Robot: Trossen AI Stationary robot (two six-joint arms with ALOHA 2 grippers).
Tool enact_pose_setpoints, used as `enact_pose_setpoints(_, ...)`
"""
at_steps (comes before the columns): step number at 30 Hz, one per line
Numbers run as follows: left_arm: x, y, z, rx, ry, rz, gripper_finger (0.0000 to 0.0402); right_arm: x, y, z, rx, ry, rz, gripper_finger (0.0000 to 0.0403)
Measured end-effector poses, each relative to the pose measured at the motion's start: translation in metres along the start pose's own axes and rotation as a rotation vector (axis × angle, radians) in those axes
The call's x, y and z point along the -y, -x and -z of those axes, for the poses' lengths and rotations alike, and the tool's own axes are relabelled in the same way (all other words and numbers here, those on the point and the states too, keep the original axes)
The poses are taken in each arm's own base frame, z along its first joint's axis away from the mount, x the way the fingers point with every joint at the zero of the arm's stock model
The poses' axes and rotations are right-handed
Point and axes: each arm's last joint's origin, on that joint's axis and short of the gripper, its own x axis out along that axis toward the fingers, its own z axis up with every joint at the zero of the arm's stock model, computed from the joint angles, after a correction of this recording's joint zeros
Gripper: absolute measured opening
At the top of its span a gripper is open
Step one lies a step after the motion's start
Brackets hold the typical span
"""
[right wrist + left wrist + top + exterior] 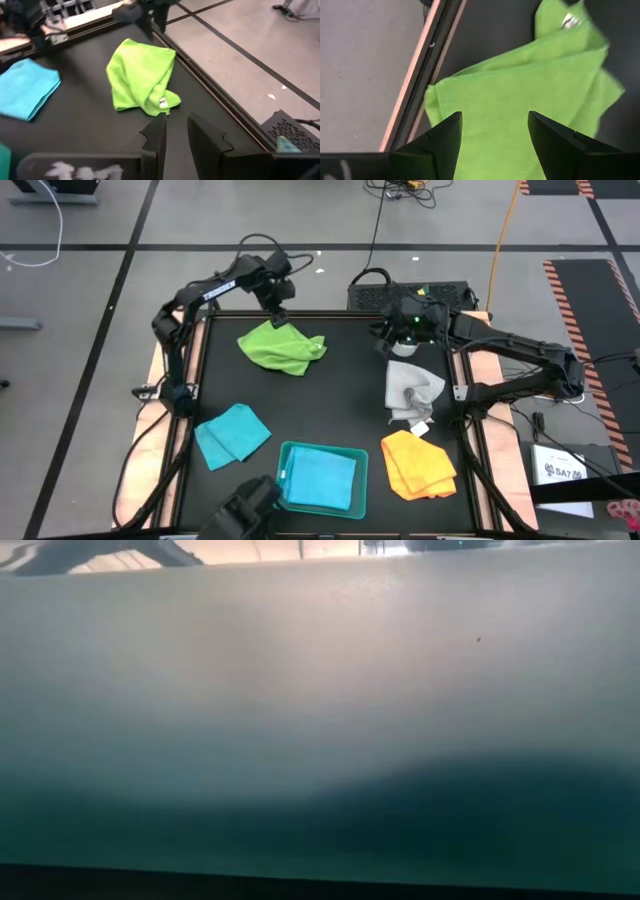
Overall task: Fold microfiber towels
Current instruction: Fold the green microfiber cloth into the bin
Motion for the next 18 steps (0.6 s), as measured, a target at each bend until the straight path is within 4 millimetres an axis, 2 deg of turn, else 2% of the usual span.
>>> enact_pose_setpoints(10,-0.038,-0.033,0.009,-0.142,-0.172,-0.14,0.0227,0.023,-0.001,-0.006,0.042,-0.068,0.076,0.0067)
enact_pose_setpoints(18,-0.058,-0.04,0.006,-0.068,-0.168,-0.199,0.0227,0.034,0.0,-0.006,0.045,-0.106,0.111,0.0067)
